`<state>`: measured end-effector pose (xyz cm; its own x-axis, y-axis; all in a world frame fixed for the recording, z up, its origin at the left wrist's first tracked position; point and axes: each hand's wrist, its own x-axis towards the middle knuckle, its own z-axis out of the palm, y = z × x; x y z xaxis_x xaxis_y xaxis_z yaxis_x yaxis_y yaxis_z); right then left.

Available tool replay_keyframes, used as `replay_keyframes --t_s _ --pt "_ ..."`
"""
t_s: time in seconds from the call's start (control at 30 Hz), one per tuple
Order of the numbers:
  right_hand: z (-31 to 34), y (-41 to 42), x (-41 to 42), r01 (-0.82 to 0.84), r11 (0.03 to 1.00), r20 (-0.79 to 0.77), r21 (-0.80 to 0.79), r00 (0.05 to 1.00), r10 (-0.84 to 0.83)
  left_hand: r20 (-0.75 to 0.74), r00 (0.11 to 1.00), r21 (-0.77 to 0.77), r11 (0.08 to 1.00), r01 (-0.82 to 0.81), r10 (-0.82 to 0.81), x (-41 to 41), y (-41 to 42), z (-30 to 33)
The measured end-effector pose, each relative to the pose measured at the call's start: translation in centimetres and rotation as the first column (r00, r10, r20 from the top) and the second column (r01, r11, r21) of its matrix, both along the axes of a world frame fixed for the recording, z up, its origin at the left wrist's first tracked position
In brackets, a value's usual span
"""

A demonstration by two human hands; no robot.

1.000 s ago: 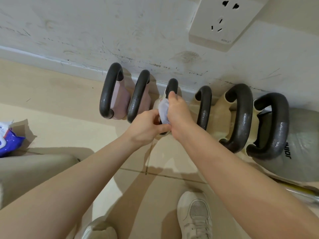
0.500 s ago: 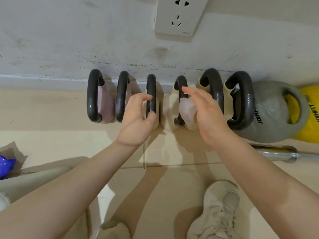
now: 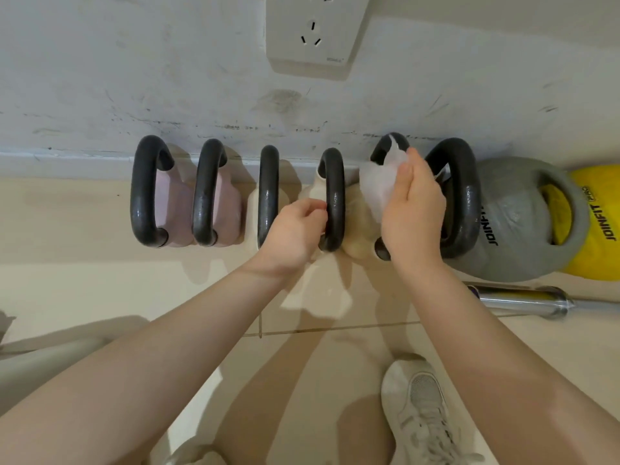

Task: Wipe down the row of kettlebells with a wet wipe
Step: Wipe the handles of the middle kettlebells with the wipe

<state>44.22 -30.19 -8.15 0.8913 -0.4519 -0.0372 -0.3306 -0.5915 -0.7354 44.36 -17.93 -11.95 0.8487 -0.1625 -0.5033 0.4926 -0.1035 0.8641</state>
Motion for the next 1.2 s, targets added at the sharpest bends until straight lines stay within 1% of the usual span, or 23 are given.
replay_keyframes --t_s 0.03,0.07,0.13,0.17,0.2,0.27,0.33,0.37,0.4,0.47,0.53,0.6,0.67,0.7,0.77,0.83,0.9,0.97,1.0,1.03,1.1,1.13,1.2 --pt "-0.2 0.4 -0.2 -0.053 0.998 -0.015 0.029 0.998 0.053 -0.022 0.999 -0.058 0.997 -0.042 0.041 -0.1 0.0 0.1" --pt "-0.6 1.0 -0.6 -0.136 0.984 -0.038 0.111 0.989 0.141 -0.049 0.996 -0.103 0.991 -0.081 0.076 -0.2 -0.1 0.3" --pt "-1.8 2.0 -1.9 -0.310 0.896 -0.072 0.319 0.935 0.349 -0.084 0.992 -0.102 0.989 -0.107 0.099 -0.2 0.0 0.3" --pt "-2.3 2.2 -2.5 -0.366 0.862 -0.070 0.352 0.908 0.414 -0.104 0.988 -0.092 0.988 -0.123 0.114 -0.1 0.0 0.2" --pt "-2.7 2.2 -2.8 -0.390 0.852 -0.044 0.349 0.902 0.430 -0.138 0.981 -0.093 0.984 -0.152 0.138 -0.1 0.0 0.0" --pt "-3.6 1.6 -2.7 -0.346 0.888 0.035 0.303 0.935 0.352 -0.184 0.967 -0.097 0.976 -0.195 0.175 0.0 0.1 -0.5" --pt "-4.3 1.2 -2.2 -0.206 0.939 0.041 0.277 0.978 0.202 -0.201 0.961 -0.084 0.974 -0.212 0.192 -0.1 0.1 -0.8" --pt "-4.5 1.2 -2.0 -0.137 0.939 -0.005 0.314 0.989 0.146 -0.202 0.960 -0.080 0.974 -0.213 0.193 -0.3 0.1 -0.9" --pt "-4.8 1.5 -1.9 -0.067 0.916 -0.088 0.397 0.990 0.110 -0.203 0.960 -0.083 0.973 -0.214 0.194 -0.4 0.1 -1.0" --pt "-5.3 2.4 -1.2 0.072 0.843 -0.307 0.533 0.945 0.114 -0.189 0.958 -0.088 0.968 -0.235 0.215 -0.4 0.1 -1.1" --pt "-5.1 2.8 0.6 0.143 0.842 -0.465 0.521 0.874 0.139 -0.178 0.955 -0.082 0.964 -0.253 0.236 -0.3 -0.1 -0.9" --pt "-5.1 2.8 2.8 0.190 0.838 -0.501 0.512 0.858 0.112 -0.141 0.959 -0.050 0.966 -0.253 0.244 -0.3 -0.2 -0.9" --pt "-5.3 3.1 4.0 0.179 0.843 -0.463 0.508 0.882 0.092 -0.109 0.968 -0.005 0.973 -0.229 0.227 -0.2 -0.2 -1.1" --pt "-5.4 3.2 3.8 0.128 0.865 -0.438 0.485 0.892 0.114 -0.106 0.969 0.012 0.975 -0.223 0.223 0.0 -0.2 -1.1" --pt "-6.3 2.7 1.8 -0.011 0.894 -0.401 0.447 0.891 0.212 -0.108 0.963 0.024 0.969 -0.244 0.245 0.5 0.0 -1.1" --pt "-6.2 1.7 0.1 -0.075 0.862 -0.413 0.501 0.854 0.314 -0.124 0.961 0.050 0.969 -0.243 0.247 1.2 0.0 -1.1" --pt "-6.3 1.0 1.2 -0.059 0.847 -0.434 0.529 0.839 0.329 -0.134 0.967 0.072 0.975 -0.208 0.216 2.1 -0.4 -1.0" --pt "-6.1 1.3 3.3 0.000 0.848 -0.441 0.531 0.854 0.276 -0.178 0.964 0.026 0.980 -0.199 0.200 3.0 -0.9 -0.7" --pt "-6.0 1.6 4.1 0.012 0.848 -0.425 0.530 0.869 0.253 -0.197 0.958 0.007 0.977 -0.213 0.210 3.6 -1.1 -0.7" --pt "-6.1 2.0 4.3 -0.009 0.851 -0.388 0.525 0.888 0.248 -0.200 0.955 0.029 0.975 -0.218 0.220 4.3 -1.3 -0.6" --pt "-6.3 2.1 3.3 -0.139 0.870 -0.321 0.472 0.893 0.316 -0.183 0.958 0.126 0.972 -0.198 0.219 5.8 -1.5 -0.6" --pt "-6.4 1.8 2.3 -0.194 0.874 -0.319 0.446 0.877 0.358 -0.172 0.964 0.161 0.971 -0.175 0.202 6.5 -1.5 -0.7" --pt "-6.5 1.3 0.4 -0.235 0.856 -0.365 0.460 0.829 0.424 -0.202 0.971 0.185 0.979 -0.088 0.125 7.5 -1.8 -0.6"
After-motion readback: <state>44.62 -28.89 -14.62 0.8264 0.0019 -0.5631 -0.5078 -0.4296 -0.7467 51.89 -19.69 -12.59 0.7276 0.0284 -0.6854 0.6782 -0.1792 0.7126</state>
